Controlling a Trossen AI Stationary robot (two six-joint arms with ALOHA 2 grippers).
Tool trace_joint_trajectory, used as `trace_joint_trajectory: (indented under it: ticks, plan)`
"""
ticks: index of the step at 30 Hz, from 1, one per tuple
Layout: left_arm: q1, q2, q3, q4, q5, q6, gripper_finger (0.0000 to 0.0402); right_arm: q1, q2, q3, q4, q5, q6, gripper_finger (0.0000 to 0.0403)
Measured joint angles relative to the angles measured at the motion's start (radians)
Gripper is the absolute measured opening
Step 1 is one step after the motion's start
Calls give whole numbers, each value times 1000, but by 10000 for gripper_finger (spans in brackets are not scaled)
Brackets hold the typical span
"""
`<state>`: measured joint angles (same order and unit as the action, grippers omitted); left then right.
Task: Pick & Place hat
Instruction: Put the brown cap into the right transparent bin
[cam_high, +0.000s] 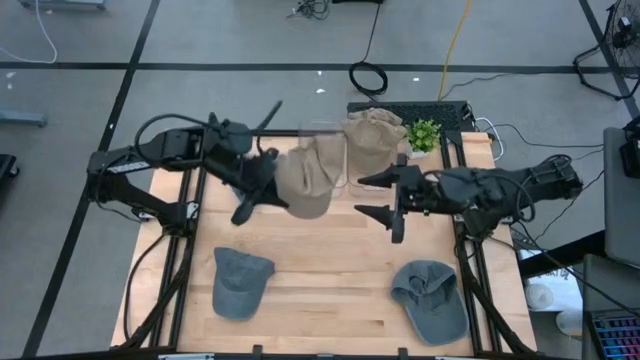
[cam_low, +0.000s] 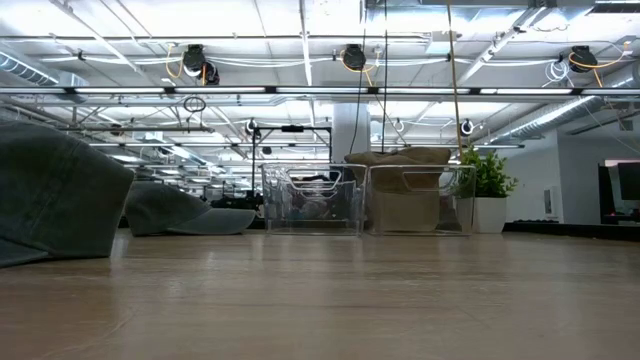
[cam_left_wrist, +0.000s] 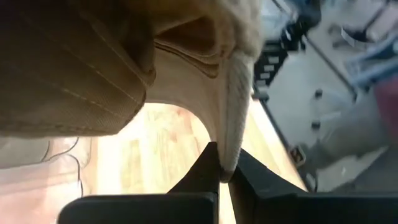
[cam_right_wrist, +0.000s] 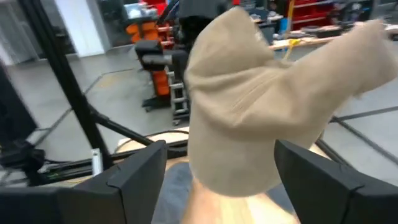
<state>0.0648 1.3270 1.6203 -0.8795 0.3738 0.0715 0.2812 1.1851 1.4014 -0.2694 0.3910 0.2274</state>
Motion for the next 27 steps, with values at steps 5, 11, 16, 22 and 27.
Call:
trace_joint_trajectory:
  ticks: [5,11,16,22,27]
  plan:
    - [-65,0,0,-37,-57,98,9,-80,-4,0,49,-124,-1,297]
    - [-134,6,0,-71,-209,175,9,-169,-6,0,125,-287,16,298]
    - [-193,20,1,-89,-329,264,9,-246,-6,0,172,-292,49,298]
    - [-239,60,1,-125,-423,366,9,-365,-6,0,194,-489,210,299]
    - [-244,95,3,-162,-434,368,9,-417,-5,0,195,-564,248,298]
